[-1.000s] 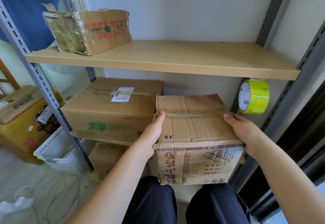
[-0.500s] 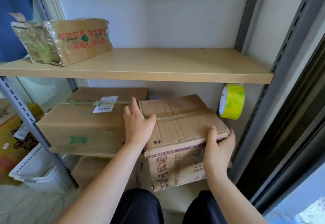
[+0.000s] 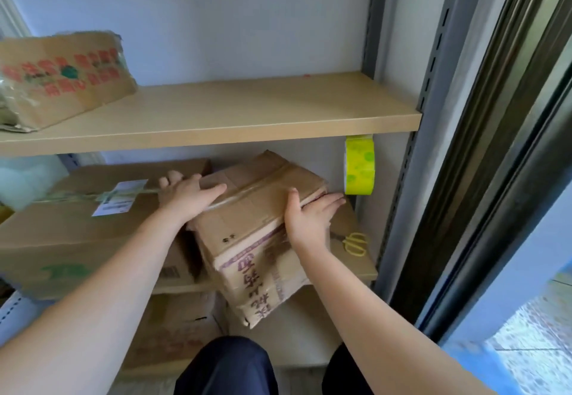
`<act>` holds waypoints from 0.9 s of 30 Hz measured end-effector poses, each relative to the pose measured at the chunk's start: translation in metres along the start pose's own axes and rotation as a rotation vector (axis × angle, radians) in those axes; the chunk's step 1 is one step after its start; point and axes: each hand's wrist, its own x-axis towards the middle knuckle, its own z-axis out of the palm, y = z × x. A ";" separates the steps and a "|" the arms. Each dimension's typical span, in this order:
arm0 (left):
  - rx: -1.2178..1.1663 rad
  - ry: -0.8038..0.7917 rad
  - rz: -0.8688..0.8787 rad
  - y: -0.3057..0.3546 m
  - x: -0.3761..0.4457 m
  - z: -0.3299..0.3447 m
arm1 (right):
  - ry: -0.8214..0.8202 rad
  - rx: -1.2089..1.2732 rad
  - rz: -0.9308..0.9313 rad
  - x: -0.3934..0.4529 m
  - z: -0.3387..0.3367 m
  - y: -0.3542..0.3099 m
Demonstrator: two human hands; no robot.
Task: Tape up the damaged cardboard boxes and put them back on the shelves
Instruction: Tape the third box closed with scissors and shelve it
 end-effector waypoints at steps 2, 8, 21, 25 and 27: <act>-0.006 0.055 -0.050 0.007 -0.002 0.002 | -0.051 0.035 0.091 0.009 -0.005 -0.003; -0.285 0.178 -0.027 0.013 -0.014 0.011 | -0.212 -0.043 0.232 -0.014 0.007 0.007; -0.935 -0.002 -0.125 -0.001 -0.055 0.032 | -0.434 0.128 0.174 0.075 -0.019 -0.005; -1.025 -0.209 -0.136 -0.013 -0.053 0.034 | -0.371 0.009 0.106 0.079 -0.019 -0.009; -1.095 -0.291 -0.155 -0.020 -0.053 0.034 | -0.355 -0.073 0.066 0.078 -0.014 -0.010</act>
